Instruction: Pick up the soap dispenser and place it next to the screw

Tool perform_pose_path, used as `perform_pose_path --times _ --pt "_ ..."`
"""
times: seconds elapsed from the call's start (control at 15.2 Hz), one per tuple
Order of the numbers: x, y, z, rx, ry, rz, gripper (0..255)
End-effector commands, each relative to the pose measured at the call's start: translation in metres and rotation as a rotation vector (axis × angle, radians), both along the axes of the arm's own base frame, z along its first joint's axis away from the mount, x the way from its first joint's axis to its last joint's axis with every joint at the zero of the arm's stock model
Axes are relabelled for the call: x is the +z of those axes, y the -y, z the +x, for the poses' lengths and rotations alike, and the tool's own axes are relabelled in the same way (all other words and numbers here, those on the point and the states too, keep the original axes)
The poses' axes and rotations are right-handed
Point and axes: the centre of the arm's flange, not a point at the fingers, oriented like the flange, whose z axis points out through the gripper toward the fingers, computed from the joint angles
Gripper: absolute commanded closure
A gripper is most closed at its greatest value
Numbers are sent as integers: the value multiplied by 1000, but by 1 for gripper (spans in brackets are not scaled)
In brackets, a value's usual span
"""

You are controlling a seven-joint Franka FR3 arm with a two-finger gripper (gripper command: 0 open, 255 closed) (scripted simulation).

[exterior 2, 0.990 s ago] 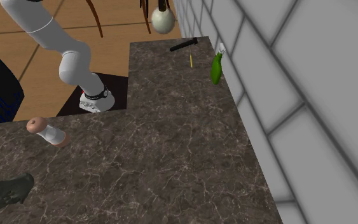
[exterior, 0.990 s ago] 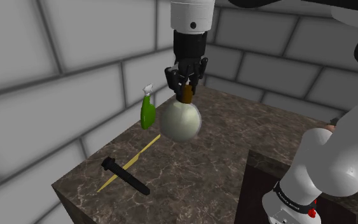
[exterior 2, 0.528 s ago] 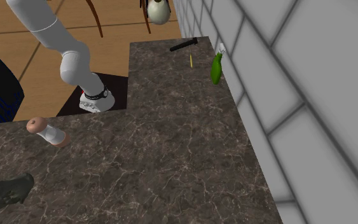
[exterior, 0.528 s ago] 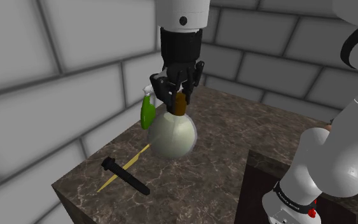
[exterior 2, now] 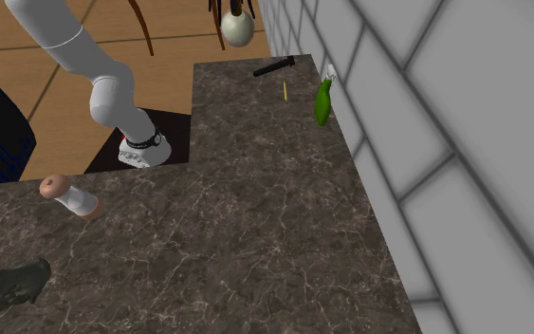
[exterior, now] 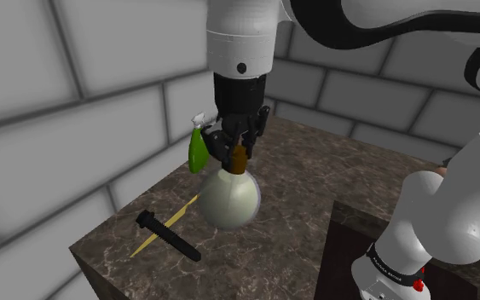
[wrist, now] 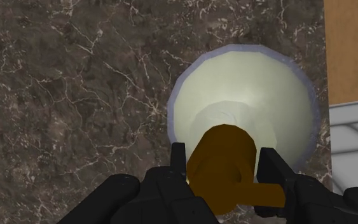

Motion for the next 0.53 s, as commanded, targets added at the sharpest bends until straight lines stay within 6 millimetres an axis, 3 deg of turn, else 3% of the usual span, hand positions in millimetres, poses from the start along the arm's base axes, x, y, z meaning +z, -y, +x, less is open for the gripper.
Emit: perform_pose_path --times 0.0,0.46 --pt "-11 -1 0 0 1 1 255" --pt "-48 -1 0 0 1 1 255"
